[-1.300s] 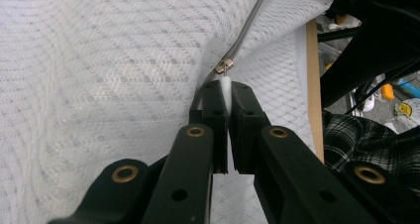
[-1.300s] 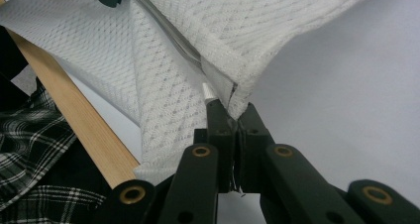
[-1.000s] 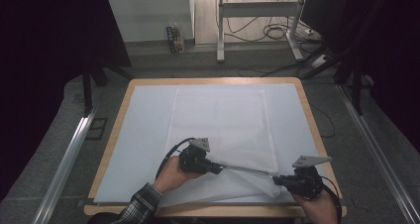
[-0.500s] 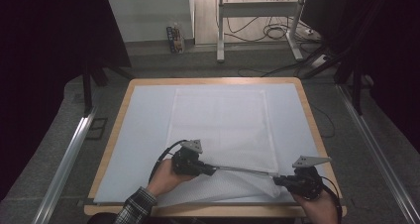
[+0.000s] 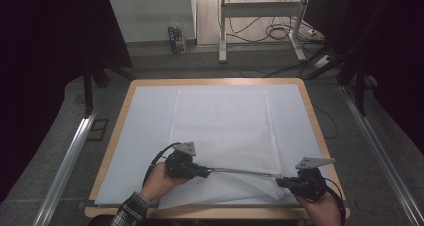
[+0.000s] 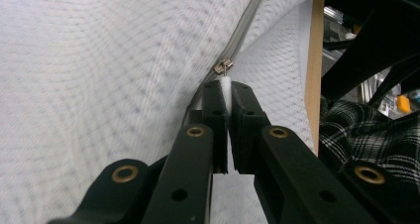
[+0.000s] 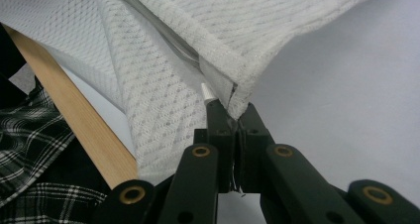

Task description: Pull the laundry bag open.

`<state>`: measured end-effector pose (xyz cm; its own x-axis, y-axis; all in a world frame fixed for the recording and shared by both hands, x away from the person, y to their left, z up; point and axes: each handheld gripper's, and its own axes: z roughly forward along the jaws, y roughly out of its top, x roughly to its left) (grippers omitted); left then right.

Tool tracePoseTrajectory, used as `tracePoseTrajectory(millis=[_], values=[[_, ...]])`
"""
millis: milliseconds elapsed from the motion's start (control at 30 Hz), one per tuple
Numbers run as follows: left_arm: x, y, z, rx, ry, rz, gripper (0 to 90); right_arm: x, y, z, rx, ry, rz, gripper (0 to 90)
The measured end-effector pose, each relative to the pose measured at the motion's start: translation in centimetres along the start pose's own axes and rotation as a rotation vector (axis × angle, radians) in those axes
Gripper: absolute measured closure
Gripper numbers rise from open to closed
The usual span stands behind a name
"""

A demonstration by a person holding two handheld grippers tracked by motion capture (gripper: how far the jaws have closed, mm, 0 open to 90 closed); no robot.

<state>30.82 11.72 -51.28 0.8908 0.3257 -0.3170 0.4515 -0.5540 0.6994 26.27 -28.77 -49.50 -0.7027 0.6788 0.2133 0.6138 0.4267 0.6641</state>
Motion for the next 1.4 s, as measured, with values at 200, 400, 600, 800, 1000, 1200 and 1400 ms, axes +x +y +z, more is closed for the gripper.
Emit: tracePoseTrajectory(millis=[200,400,600,800,1000,1200,1400], values=[[0.2,-0.3,-0.6,-0.017,-0.009,-0.014,87.2,-0.1,0.0,0.0,-0.001,0.007,0.003,86.2],[0.5,-0.8,-1.1,-0.014,0.011,-0.023,87.2,-0.1,0.0,0.0,-0.002,0.004,0.003,86.2],[0.6,-1.3,-2.1,-0.031,0.016,-0.032,87.2,-0.2,-0.1,-0.1,-0.005,0.006,0.004,86.2],[0.6,-2.2,-3.0,-0.038,0.031,-0.046,87.2,-0.2,-0.1,0.0,-0.003,0.006,0.005,86.2],[0.6,-3.2,-4.2,-0.053,0.045,-0.065,87.2,-0.2,-0.1,0.0,-0.004,0.007,0.006,86.2],[0.4,-3.5,-4.4,-0.05,0.046,-0.066,87.2,-0.2,-0.1,0.0,-0.001,0.012,0.005,86.2],[0.3,-4.0,-4.9,-0.053,0.054,-0.074,87.2,-0.2,-0.1,0.0,-0.004,0.012,0.007,86.2]])
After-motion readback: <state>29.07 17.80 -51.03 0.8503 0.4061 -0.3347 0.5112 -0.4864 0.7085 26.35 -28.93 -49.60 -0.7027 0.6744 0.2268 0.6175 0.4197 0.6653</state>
